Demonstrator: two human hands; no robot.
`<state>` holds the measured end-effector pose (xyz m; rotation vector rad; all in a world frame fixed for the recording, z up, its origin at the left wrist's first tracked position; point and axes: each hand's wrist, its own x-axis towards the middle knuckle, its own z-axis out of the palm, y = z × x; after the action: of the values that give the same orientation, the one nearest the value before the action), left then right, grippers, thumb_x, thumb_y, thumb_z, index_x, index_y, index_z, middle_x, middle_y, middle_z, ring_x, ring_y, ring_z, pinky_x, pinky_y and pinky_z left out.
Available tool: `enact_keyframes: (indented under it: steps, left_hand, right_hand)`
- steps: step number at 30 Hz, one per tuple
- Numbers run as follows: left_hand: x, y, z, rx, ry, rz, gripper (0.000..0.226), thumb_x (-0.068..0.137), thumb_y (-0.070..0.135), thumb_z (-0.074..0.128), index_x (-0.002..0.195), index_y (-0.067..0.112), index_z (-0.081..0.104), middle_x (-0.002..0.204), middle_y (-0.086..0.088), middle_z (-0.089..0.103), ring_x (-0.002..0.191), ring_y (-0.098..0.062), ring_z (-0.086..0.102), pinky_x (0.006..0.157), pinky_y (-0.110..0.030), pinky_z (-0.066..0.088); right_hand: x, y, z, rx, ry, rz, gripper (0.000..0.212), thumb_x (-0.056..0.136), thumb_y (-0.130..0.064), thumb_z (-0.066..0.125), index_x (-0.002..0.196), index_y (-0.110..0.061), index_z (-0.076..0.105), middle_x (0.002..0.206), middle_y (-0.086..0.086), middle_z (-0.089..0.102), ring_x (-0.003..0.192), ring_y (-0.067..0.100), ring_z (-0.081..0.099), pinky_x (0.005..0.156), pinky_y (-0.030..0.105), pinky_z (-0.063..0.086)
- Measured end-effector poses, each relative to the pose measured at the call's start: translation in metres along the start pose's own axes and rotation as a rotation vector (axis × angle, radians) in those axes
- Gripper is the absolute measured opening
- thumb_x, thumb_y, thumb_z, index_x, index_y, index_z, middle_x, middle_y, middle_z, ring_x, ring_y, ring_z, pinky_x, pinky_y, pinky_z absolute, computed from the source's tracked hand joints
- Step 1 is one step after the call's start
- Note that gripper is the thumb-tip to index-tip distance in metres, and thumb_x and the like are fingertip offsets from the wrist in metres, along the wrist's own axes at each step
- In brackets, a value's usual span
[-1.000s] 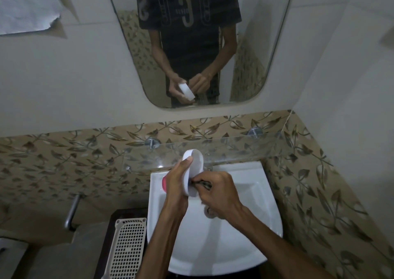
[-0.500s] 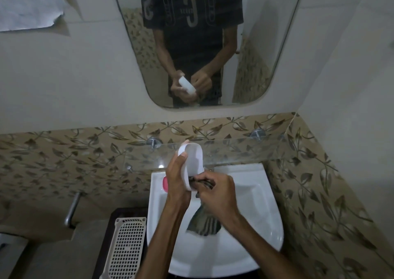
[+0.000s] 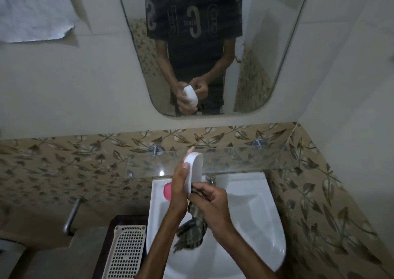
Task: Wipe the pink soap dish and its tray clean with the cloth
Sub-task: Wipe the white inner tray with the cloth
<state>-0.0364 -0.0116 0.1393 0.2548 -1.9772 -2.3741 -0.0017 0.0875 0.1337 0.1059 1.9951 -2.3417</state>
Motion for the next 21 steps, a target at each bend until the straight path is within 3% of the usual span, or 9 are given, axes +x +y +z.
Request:
enact_keyframes:
  steps: [2, 4, 7, 10, 12, 14, 17, 19, 21]
  left_hand:
    - [-0.004, 0.008, -0.007, -0.153, 0.021, -0.174, 0.073, 0.079, 0.064, 0.064, 0.13, 0.012, 0.067, 0.112, -0.023, 0.074, 0.091, -0.027, 0.073, 0.073, -0.037, 0.061]
    - [-0.004, 0.018, -0.017, -0.307, -0.03, -0.28, 0.069, 0.081, 0.057, 0.067, 0.131, 0.009, 0.067, 0.114, -0.024, 0.072, 0.097, -0.034, 0.071, 0.075, -0.042, 0.061]
    - [-0.004, 0.031, -0.029, -0.442, -0.157, -0.358, 0.068, 0.081, 0.048, 0.072, 0.137, 0.008, 0.066, 0.129, -0.028, 0.062, 0.112, -0.039, 0.058, 0.081, -0.042, 0.057]
    - [-0.005, 0.031, -0.029, -0.498, -0.201, -0.305, 0.078, 0.073, 0.042, 0.074, 0.141, 0.006, 0.062, 0.131, -0.03, 0.053, 0.116, -0.042, 0.046, 0.085, -0.044, 0.045]
    - [-0.005, 0.029, -0.023, -0.513, -0.184, -0.243, 0.093, 0.06, 0.046, 0.082, 0.141, 0.005, 0.061, 0.13, -0.03, 0.056, 0.112, -0.041, 0.05, 0.081, -0.043, 0.045]
    - [-0.004, 0.025, -0.02, -0.519, -0.183, -0.204, 0.098, 0.054, 0.048, 0.085, 0.14, 0.006, 0.062, 0.129, -0.028, 0.059, 0.103, -0.036, 0.058, 0.075, -0.04, 0.049]
    - [0.0, 0.021, -0.02, -0.583, -0.281, -0.177, 0.093, 0.064, 0.045, 0.081, 0.145, 0.006, 0.057, 0.141, -0.027, 0.059, 0.107, -0.036, 0.063, 0.083, -0.038, 0.056]
    - [0.003, 0.023, -0.018, -0.554, -0.34, -0.162, 0.09, 0.069, 0.045, 0.077, 0.147, 0.007, 0.055, 0.147, -0.028, 0.055, 0.112, -0.036, 0.064, 0.087, -0.04, 0.057]
    - [0.006, 0.027, -0.016, -0.512, -0.331, -0.157, 0.093, 0.064, 0.047, 0.078, 0.145, 0.007, 0.058, 0.146, -0.031, 0.054, 0.105, -0.034, 0.063, 0.081, -0.039, 0.057]
  right_hand:
    - [0.002, 0.004, -0.002, -0.229, 0.006, -0.241, 0.017, 0.08, -0.005, 0.076, 0.094, -0.013, 0.082, 0.087, -0.001, 0.08, 0.077, 0.02, 0.076, 0.07, 0.035, 0.064]
    - [0.008, 0.007, -0.01, -0.486, 0.004, -0.479, 0.018, 0.077, -0.01, 0.078, 0.094, -0.015, 0.082, 0.089, -0.005, 0.081, 0.08, 0.008, 0.074, 0.073, 0.026, 0.061]
    - [0.019, 0.005, -0.021, -0.749, -0.077, -0.706, 0.018, 0.078, -0.009, 0.079, 0.094, -0.015, 0.081, 0.096, -0.004, 0.081, 0.087, 0.009, 0.075, 0.08, 0.022, 0.06]
    - [0.021, -0.004, -0.022, -0.714, -0.119, -0.585, 0.022, 0.079, -0.015, 0.07, 0.097, -0.019, 0.082, 0.097, -0.007, 0.081, 0.086, 0.005, 0.074, 0.078, 0.022, 0.061]
    - [0.021, -0.008, -0.019, -0.572, -0.149, -0.388, 0.024, 0.083, -0.022, 0.064, 0.098, -0.027, 0.082, 0.094, -0.014, 0.081, 0.077, 0.001, 0.074, 0.068, 0.019, 0.06]
    - [0.021, -0.011, -0.015, -0.481, -0.215, -0.274, 0.023, 0.088, -0.022, 0.065, 0.101, -0.03, 0.083, 0.094, -0.015, 0.081, 0.081, 0.003, 0.075, 0.073, 0.021, 0.061]
    - [0.027, -0.017, -0.018, -0.566, -0.084, -0.371, 0.024, 0.09, -0.01, 0.07, 0.108, -0.02, 0.082, 0.104, -0.008, 0.081, 0.096, 0.002, 0.074, 0.09, 0.023, 0.061]
    - [0.027, -0.017, -0.017, -0.577, 0.045, -0.386, 0.024, 0.089, -0.009, 0.073, 0.109, -0.02, 0.081, 0.106, -0.008, 0.081, 0.096, -0.002, 0.072, 0.09, 0.02, 0.06]
    - [0.023, -0.015, -0.01, -0.551, 0.041, -0.355, 0.021, 0.087, -0.012, 0.076, 0.104, -0.024, 0.081, 0.101, -0.011, 0.081, 0.091, -0.004, 0.072, 0.085, 0.018, 0.06]
